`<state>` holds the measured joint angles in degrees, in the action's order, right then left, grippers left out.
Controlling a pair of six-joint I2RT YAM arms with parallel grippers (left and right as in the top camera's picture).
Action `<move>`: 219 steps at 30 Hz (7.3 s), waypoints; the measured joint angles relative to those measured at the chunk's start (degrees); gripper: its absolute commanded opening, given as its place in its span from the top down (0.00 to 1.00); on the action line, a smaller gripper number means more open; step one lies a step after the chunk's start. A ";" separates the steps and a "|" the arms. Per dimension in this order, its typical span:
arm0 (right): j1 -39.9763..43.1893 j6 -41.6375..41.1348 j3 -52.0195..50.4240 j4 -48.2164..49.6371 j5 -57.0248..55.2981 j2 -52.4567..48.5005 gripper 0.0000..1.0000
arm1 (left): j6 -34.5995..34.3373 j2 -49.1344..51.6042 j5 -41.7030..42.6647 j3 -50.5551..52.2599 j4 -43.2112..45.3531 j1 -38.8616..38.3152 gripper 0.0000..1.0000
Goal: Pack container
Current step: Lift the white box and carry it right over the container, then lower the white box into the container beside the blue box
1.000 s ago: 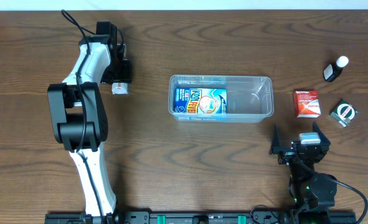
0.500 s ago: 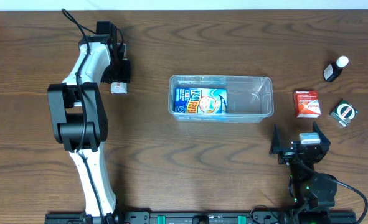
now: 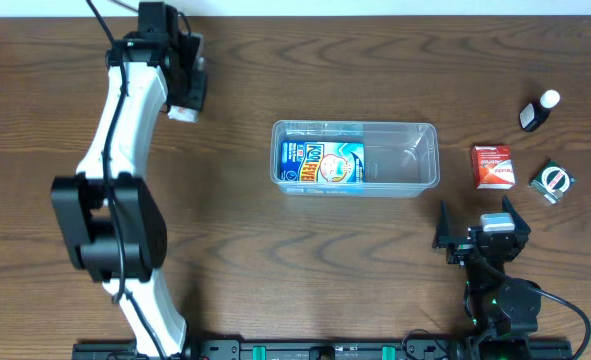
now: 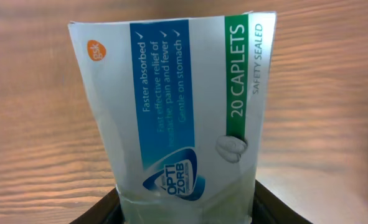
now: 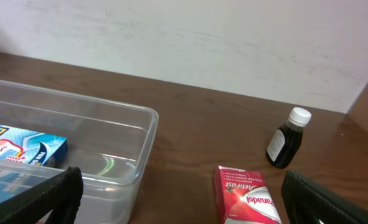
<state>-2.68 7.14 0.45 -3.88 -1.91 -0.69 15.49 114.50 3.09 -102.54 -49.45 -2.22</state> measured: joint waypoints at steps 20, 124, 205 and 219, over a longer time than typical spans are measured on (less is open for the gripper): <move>0.00 0.00 0.00 0.00 0.00 0.00 0.01 | 18.95 -11.13 4.07 0.07 -8.04 -28.50 0.50; 0.00 0.00 0.00 0.00 0.00 0.00 0.01 | 8.31 -12.37 5.77 21.68 21.49 -30.25 0.94; 0.00 0.00 0.00 0.00 0.00 0.00 0.01 | -22.93 -1.62 -14.38 21.22 26.71 -39.41 0.94; 0.00 0.00 0.00 0.00 0.00 0.00 0.01 | -22.93 -11.06 -16.48 19.85 9.27 -36.81 0.94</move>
<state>-2.68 7.14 0.45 -3.88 -1.91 -0.69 -7.44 103.44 -13.39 -82.70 -40.18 -39.03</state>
